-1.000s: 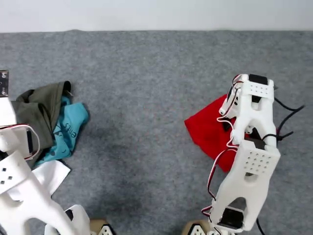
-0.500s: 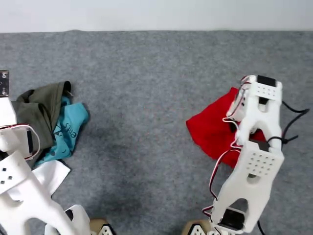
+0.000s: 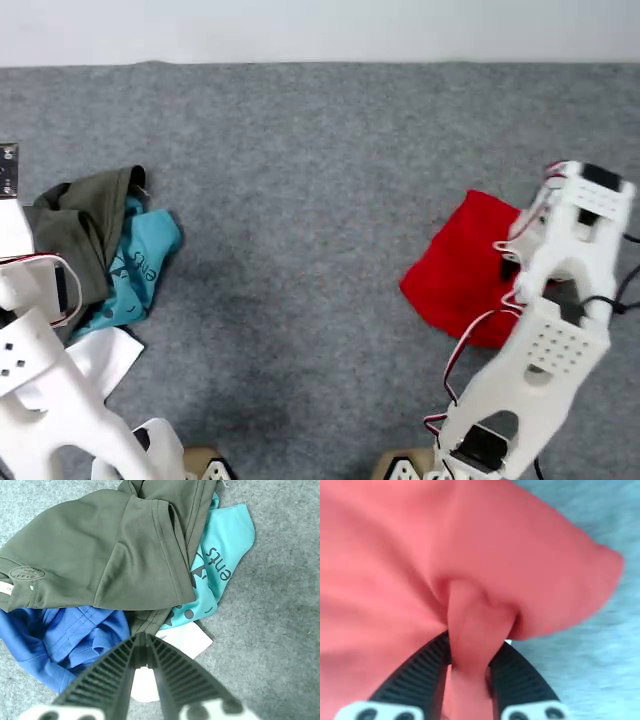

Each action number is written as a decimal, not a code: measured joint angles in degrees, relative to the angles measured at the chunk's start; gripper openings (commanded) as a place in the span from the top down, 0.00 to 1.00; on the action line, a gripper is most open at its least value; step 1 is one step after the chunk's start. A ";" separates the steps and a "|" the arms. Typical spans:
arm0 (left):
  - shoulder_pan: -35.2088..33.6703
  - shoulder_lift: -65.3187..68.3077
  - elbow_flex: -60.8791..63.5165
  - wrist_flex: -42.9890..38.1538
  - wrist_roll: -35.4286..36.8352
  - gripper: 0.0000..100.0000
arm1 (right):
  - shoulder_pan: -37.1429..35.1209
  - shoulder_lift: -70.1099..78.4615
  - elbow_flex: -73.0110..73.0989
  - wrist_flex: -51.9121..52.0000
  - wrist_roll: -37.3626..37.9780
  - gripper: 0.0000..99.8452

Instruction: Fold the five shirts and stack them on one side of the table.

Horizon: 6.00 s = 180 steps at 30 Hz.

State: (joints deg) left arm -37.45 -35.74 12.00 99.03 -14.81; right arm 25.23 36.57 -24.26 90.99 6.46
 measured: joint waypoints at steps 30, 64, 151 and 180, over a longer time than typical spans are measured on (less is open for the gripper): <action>0.00 -3.69 3.78 0.00 0.00 0.99 | 18.37 -2.46 0.09 -26.02 41.76 0.73; 0.00 -5.98 6.42 0.00 0.00 0.99 | 12.22 -6.86 0.00 2.90 26.73 0.99; -0.09 44.66 -4.92 -18.11 -19.69 0.97 | -0.09 -62.86 53.19 9.49 20.66 0.99; 29.19 -2.20 -4.92 -28.40 -0.35 1.00 | -0.09 -62.86 53.19 9.49 16.18 0.99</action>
State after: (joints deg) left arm -8.26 -37.93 7.08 70.64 -15.16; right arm 25.14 -26.29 28.92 100.48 22.64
